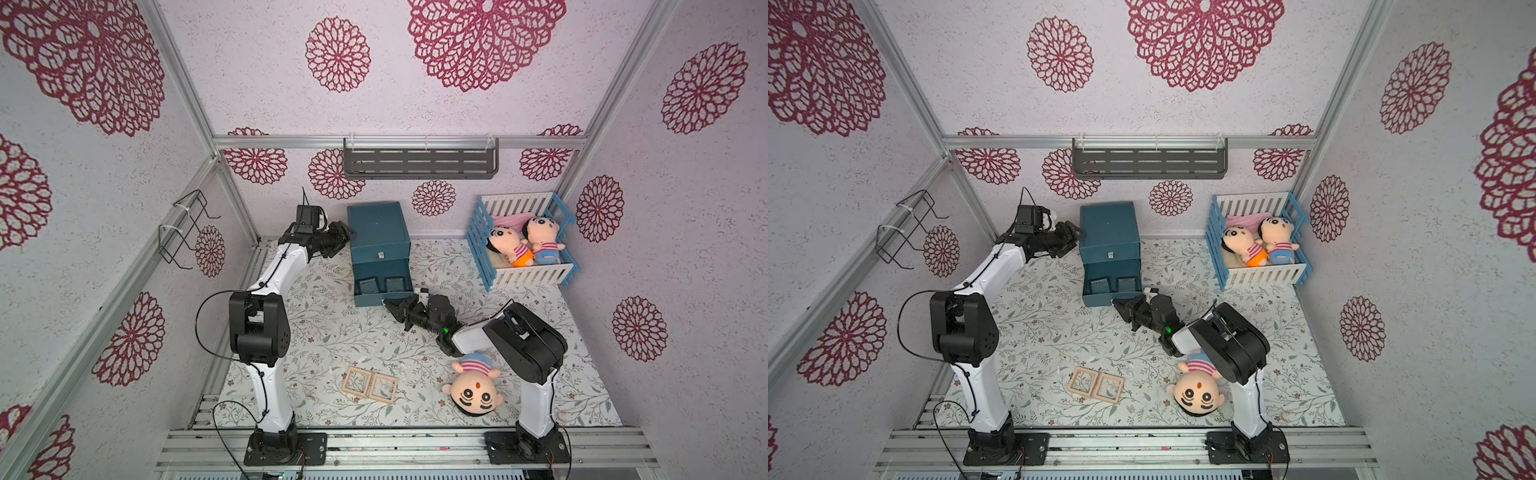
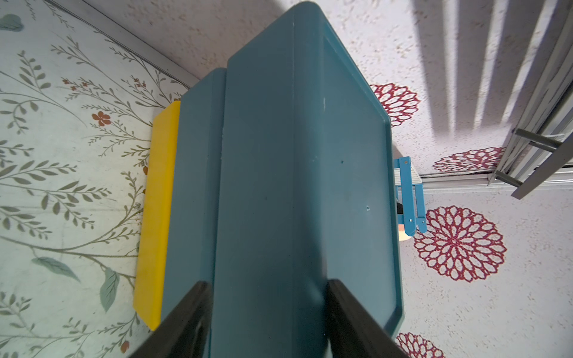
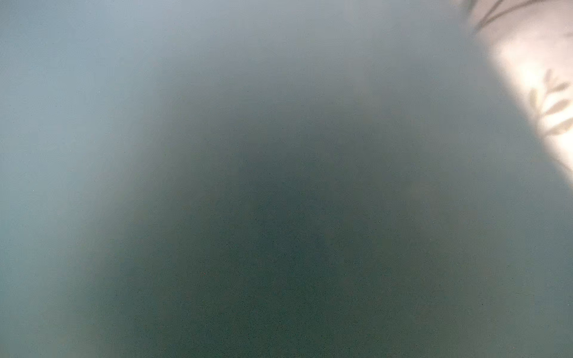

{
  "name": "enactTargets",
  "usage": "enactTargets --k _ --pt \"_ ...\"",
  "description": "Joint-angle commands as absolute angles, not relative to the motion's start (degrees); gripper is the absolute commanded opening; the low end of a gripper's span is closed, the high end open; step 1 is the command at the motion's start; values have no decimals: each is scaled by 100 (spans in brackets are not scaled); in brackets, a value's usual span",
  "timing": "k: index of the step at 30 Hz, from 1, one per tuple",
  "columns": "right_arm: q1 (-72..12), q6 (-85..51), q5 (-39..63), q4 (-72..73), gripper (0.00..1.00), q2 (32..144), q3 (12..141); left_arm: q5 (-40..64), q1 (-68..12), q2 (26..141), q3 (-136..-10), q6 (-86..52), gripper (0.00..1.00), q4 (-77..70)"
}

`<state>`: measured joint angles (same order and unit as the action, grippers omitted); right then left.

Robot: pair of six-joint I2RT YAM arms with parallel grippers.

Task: Place the brooch boxes into the drawer by color
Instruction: Close the drawer in the storage box.

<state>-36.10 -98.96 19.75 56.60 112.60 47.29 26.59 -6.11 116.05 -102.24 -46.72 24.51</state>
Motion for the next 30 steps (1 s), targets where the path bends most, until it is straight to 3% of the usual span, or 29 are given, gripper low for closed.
enactTargets --k 1,30 --pt "-3617 -9527 1653 5331 0 10983 4953 2667 -650 11768 -10226 -4587 63 2782" --pt "-3482 -8956 1070 4811 0 11831 6385 2654 -755 11787 -10146 -4698 62 2674"
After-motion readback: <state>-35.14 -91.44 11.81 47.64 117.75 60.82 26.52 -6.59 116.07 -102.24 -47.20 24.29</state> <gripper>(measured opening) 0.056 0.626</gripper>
